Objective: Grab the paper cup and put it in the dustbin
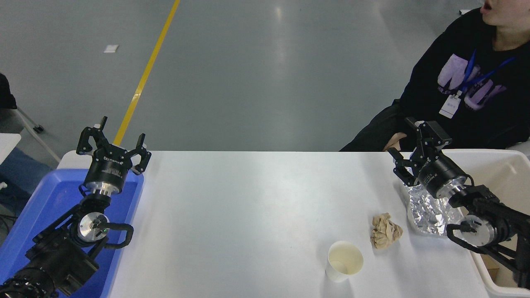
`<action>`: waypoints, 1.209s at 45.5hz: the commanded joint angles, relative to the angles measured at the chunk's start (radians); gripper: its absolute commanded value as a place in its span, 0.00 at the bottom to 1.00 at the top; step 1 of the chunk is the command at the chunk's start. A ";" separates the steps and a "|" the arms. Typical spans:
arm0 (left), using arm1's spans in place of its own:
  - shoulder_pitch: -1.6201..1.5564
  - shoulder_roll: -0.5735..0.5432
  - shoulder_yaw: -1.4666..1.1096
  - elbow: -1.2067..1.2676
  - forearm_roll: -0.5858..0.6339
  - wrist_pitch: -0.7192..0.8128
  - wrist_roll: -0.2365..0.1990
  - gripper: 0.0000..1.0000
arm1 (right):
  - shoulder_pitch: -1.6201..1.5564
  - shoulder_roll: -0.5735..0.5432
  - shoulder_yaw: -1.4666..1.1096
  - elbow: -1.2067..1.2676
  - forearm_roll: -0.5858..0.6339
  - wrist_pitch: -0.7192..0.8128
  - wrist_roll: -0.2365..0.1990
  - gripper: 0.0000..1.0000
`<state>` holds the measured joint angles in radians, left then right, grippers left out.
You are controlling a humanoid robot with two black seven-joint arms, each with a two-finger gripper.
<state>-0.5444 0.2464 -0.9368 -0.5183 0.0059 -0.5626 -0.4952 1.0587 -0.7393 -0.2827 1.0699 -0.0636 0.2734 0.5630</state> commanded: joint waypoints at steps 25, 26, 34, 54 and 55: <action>0.000 0.001 -0.001 0.000 0.000 0.000 0.000 0.98 | 1.063 0.271 -0.925 0.246 -0.078 0.512 -0.190 1.00; 0.000 0.001 -0.001 0.000 0.000 0.000 0.000 0.98 | 1.073 0.285 -0.925 0.249 -0.078 0.512 -0.225 1.00; 0.001 0.001 -0.001 0.000 0.000 0.001 0.000 0.98 | 1.176 0.356 -0.896 0.315 -0.061 0.512 -0.526 1.00; 0.000 0.001 -0.001 0.000 0.000 0.000 0.000 0.98 | 1.371 0.360 -0.836 0.355 0.002 0.512 -0.610 1.00; 0.000 0.001 0.001 0.000 0.000 0.000 0.000 0.98 | 1.371 0.360 -0.836 0.355 0.002 0.512 -0.624 1.00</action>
<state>-0.5431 0.2469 -0.9376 -0.5185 0.0061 -0.5615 -0.4954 2.3500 -0.3962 -1.1271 1.4085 -0.0771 0.7808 0.0279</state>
